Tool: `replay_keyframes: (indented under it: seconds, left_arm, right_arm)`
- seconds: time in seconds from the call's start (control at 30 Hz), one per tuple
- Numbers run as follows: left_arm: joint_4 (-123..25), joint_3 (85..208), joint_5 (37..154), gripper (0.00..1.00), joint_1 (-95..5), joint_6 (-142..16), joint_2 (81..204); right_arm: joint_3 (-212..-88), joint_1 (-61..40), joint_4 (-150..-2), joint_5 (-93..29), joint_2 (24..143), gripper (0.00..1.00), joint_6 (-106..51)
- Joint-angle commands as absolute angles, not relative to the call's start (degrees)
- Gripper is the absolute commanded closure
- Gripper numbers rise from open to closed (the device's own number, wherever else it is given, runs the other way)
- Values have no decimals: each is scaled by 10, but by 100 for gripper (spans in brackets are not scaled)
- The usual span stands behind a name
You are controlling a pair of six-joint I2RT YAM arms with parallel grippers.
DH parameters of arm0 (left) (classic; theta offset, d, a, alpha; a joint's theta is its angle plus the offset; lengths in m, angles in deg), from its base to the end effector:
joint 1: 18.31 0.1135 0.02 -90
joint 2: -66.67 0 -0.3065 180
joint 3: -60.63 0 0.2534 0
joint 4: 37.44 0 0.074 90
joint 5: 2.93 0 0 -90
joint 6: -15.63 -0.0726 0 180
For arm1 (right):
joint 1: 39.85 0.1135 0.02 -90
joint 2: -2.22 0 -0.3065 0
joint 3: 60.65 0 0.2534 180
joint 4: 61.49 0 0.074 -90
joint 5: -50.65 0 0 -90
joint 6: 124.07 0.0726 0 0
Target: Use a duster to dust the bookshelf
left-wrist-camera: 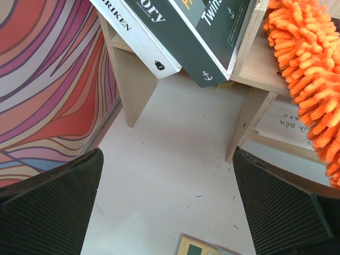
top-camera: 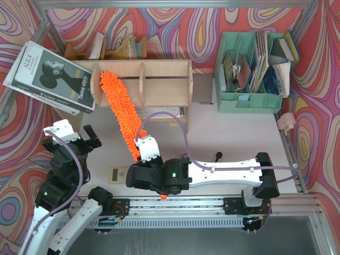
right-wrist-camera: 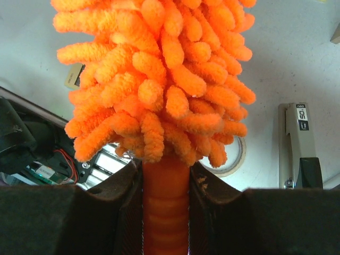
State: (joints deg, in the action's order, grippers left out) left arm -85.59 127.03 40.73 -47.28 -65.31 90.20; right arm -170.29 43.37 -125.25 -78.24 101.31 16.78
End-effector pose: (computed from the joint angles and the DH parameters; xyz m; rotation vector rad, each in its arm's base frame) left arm 0.0677 0.0226 0.3968 -0.3225 1.6048 0.1640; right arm 0.0920 0.3876 0.3580 -0.3745 2.2407 0.3801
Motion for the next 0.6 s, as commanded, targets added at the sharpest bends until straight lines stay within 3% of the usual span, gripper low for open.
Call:
replay_keyframes:
  seconds: [0.0,0.17,0.57]
  left_arm:
    - [-857,1269,404,1,-470,-649,898]
    - [-856,1269,404,1,-470,-649,897]
    - [-856,1269,405,1,-470,-649,899]
  right_arm:
    - [-1716,433,-1263,-802,1009,100,185]
    - [-1715,433,-1315,-838,1000,100,253]
    - [-1665,436,-1277,-863,921,100,286]
